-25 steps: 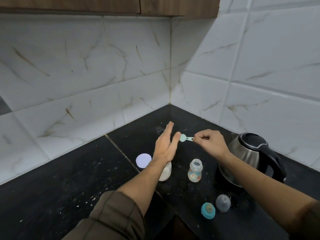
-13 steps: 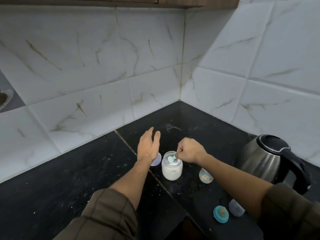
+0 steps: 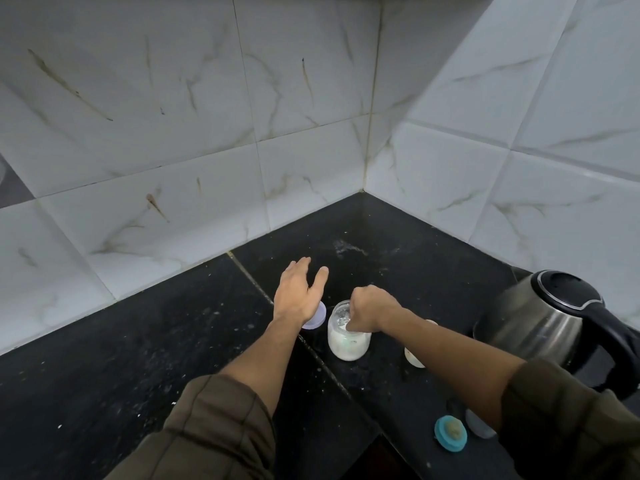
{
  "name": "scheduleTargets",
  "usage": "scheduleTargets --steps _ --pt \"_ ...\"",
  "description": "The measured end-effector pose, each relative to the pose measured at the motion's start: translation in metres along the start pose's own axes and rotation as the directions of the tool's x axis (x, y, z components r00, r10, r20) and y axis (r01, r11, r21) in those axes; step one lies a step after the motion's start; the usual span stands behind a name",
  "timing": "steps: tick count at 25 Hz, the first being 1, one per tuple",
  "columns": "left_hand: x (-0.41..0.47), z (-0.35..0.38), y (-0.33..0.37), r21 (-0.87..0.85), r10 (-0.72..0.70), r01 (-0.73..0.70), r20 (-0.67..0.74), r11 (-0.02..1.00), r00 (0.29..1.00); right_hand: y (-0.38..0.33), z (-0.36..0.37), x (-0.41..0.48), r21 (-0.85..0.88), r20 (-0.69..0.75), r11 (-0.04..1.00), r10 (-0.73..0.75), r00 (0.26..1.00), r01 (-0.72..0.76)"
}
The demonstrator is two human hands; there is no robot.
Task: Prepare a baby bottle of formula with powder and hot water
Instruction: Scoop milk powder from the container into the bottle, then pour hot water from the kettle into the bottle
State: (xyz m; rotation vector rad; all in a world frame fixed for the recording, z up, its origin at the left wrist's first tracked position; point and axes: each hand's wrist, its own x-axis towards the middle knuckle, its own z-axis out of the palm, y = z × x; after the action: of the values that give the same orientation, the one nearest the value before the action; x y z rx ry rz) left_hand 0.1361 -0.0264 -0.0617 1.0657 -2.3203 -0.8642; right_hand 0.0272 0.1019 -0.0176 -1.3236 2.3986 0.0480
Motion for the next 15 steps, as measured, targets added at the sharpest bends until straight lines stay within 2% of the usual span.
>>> scheduleTargets --steps 4,8,12,15 --pt "0.004 0.0 0.008 -0.017 0.021 -0.021 -0.001 1.0 1.0 0.005 -0.017 -0.004 0.055 -0.075 0.998 -0.021 0.997 0.025" --pt "0.004 0.003 0.039 -0.036 0.104 -0.104 -0.013 0.994 0.994 0.026 -0.048 -0.02 0.149 -0.246 0.989 0.027 0.969 0.01" --pt "0.0 0.02 0.09 -0.061 0.221 -0.22 0.015 0.974 0.975 0.062 -0.076 -0.048 0.256 -0.431 0.966 0.146 0.891 -0.035" --pt "-0.009 0.04 0.133 -0.098 0.309 -0.302 0.066 0.948 0.949 0.097 -0.086 -0.079 0.349 -0.535 0.934 0.264 0.803 -0.074"
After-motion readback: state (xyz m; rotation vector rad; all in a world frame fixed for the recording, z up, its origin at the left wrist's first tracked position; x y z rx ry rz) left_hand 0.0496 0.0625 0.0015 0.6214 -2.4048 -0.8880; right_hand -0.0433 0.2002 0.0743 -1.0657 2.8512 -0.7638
